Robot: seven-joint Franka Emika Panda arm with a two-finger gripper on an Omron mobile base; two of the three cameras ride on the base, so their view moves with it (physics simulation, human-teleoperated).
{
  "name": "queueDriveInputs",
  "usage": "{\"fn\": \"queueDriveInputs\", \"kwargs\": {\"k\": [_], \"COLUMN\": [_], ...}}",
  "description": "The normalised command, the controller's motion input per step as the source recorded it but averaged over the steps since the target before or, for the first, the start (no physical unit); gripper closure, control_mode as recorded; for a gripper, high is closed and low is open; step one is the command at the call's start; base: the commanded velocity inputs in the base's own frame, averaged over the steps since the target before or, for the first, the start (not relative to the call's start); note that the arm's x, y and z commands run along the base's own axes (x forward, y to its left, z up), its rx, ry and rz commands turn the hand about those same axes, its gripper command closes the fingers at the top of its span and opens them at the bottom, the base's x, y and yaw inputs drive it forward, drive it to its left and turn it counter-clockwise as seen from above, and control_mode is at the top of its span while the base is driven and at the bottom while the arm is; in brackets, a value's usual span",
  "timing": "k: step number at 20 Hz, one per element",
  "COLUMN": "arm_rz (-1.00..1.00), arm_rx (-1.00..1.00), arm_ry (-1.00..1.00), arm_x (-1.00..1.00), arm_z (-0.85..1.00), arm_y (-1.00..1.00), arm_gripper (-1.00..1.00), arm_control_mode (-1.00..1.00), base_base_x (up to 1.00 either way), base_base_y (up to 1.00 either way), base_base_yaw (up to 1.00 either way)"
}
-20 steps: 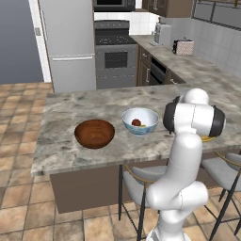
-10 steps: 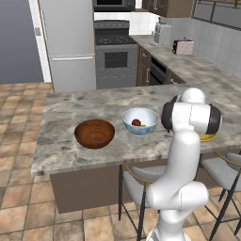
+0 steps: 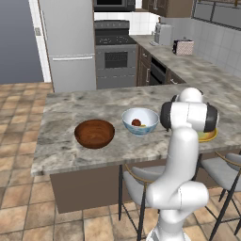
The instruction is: Take the fruits from the plate on the dining counter and place two fruits in each bowl.
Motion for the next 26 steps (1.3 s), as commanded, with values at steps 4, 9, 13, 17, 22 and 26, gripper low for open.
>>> {"fn": "queueDriveInputs", "kwargs": {"k": [4,9,13,17,22,26], "arm_rz": [0.0,0.0,0.0,0.0,0.0,0.0], "arm_rx": [0.0,0.0,0.0,0.0,0.0,0.0], "arm_ry": [0.0,0.0,0.0,0.0,0.0,0.0], "arm_x": [0.07,0.1,0.19,0.22,0.13,0.03], "arm_z": [-0.21,-0.2,-0.07,0.0,-0.06,-0.19], "arm_y": [-0.04,0.0,0.0,-0.04,-0.09,-0.01], "arm_gripper": [-1.0,-1.0,-1.0,-1.0,-1.0,1.0], "arm_control_mode": [-1.0,-1.0,-1.0,-1.0,-1.0,-1.0], "base_base_x": [0.0,0.0,0.0,0.0,0.0,0.0], "base_base_y": [0.0,0.0,0.0,0.0,0.0,0.0], "base_base_yaw": [0.0,0.0,0.0,0.0,0.0,0.0]}}
